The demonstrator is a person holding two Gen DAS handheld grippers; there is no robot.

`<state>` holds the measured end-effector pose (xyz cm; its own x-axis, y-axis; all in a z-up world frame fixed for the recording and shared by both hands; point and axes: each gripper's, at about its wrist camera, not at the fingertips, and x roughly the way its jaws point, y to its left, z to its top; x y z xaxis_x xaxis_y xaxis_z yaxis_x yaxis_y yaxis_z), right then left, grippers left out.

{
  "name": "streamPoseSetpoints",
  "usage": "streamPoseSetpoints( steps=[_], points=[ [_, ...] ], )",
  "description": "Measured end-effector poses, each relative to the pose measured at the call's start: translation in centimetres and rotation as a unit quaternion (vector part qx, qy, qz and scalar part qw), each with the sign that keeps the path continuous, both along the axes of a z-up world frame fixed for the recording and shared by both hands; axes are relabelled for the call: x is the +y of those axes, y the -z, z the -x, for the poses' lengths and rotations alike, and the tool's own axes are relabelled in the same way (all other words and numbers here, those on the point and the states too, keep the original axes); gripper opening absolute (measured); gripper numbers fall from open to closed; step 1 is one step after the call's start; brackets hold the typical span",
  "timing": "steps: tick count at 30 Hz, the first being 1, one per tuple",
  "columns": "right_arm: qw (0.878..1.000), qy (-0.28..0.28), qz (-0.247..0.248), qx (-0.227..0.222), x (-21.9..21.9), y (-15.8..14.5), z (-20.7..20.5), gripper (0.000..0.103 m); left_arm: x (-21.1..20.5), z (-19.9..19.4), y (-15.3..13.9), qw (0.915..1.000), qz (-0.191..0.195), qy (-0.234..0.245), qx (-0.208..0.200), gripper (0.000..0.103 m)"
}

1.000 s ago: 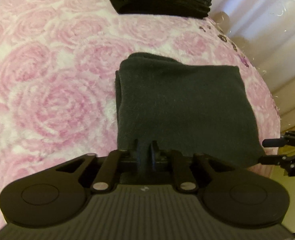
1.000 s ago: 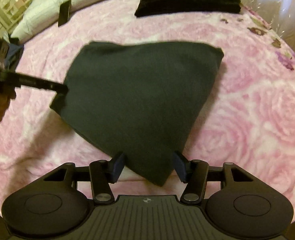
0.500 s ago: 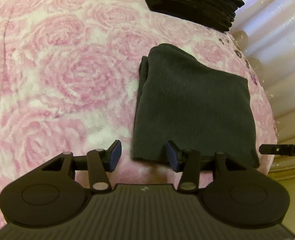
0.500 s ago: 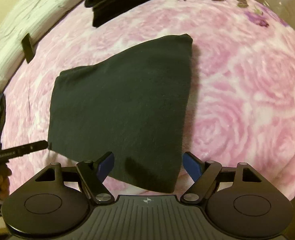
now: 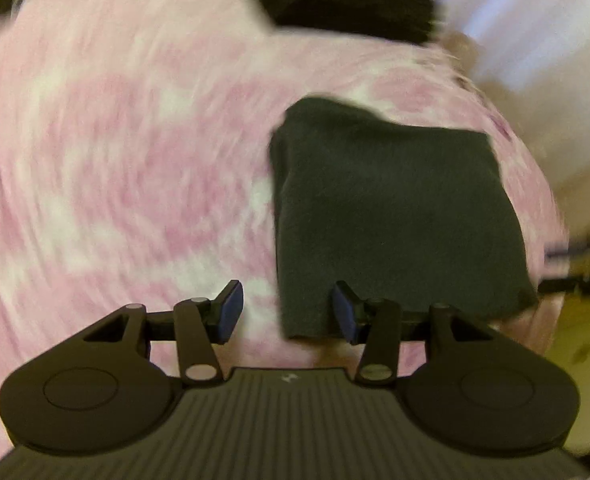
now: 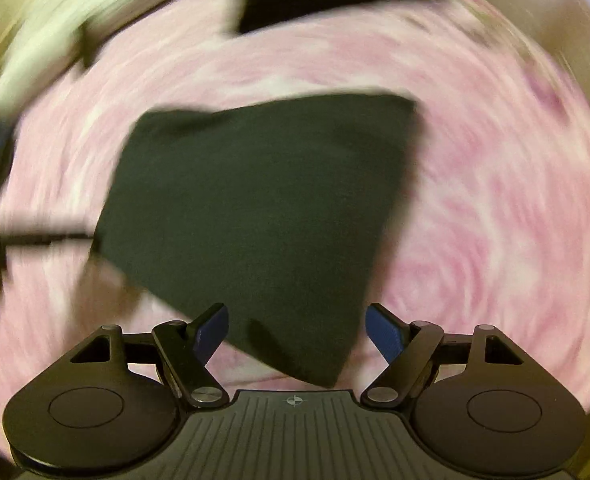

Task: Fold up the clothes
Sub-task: 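Grasp the folded trousers with the left gripper and lift them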

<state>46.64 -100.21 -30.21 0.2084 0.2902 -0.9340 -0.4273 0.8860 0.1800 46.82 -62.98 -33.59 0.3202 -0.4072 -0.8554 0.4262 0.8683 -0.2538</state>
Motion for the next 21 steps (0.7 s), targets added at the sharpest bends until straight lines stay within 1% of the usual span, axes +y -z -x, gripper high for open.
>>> streamPoseSetpoints(
  steps=[2,3,5,7,8,10,13,16,17,18,19,20,21],
  points=[
    [0.995,-0.089,0.016,-0.031,2.6,-0.3,1.0,0.078,-0.5,1.6,-1.0,0.9964,-0.027,0.062,-0.052,0.046],
    [0.991,-0.127,0.022,-0.041,3.9,-0.2,1.5,0.078,-0.9,2.4,-1.4,0.9917,-0.043,0.096,-0.075,0.048],
    [0.977,-0.201,0.029,-0.058,6.4,0.5,2.6,0.078,-1.9,4.1,-1.4,0.9761,-0.083,0.164,-0.115,0.050],
    [0.962,-0.261,0.032,-0.071,8.5,1.4,3.7,0.078,-2.8,5.7,-0.9,0.9577,-0.113,0.219,-0.148,0.052],
    [0.956,-0.282,0.032,-0.076,9.3,2.0,4.0,0.078,-3.2,6.4,-0.6,0.9473,-0.126,0.245,-0.164,0.054],
    [0.947,-0.306,0.047,-0.089,10.3,3.5,4.2,0.078,-4.1,7.9,0.3,0.9258,-0.149,0.286,-0.197,0.062],
    [0.933,-0.336,0.072,-0.111,11.7,5.7,4.4,0.078,-5.4,9.6,2.0,0.8904,-0.185,0.334,-0.247,0.065],
    [0.910,-0.371,0.115,-0.147,12.5,7.3,4.4,0.078,-6.5,10.5,4.1,0.8570,-0.218,0.371,-0.283,0.065],
    [0.901,-0.383,0.129,-0.159,12.6,7.7,4.5,0.075,-6.7,10.6,4.6,0.8482,-0.225,0.380,-0.293,0.065],
    [0.897,-0.386,0.138,-0.167,12.6,7.9,4.4,0.069,-6.9,10.8,5.2,0.8384,-0.232,0.389,-0.303,0.065],
    [0.895,-0.385,0.144,-0.173,12.5,7.9,4.1,0.056,-7.1,11.0,5.7,0.8272,-0.241,0.398,-0.315,0.066],
    [0.899,-0.379,0.140,-0.168,12.3,7.6,3.6,0.049,-7.3,11.1,6.2,0.8156,-0.250,0.407,-0.326,0.066],
    [0.906,-0.370,0.132,-0.158,12.1,7.0,2.9,0.046,-7.5,11.3,6.8,0.8030,-0.259,0.416,-0.339,0.067]
  ],
)
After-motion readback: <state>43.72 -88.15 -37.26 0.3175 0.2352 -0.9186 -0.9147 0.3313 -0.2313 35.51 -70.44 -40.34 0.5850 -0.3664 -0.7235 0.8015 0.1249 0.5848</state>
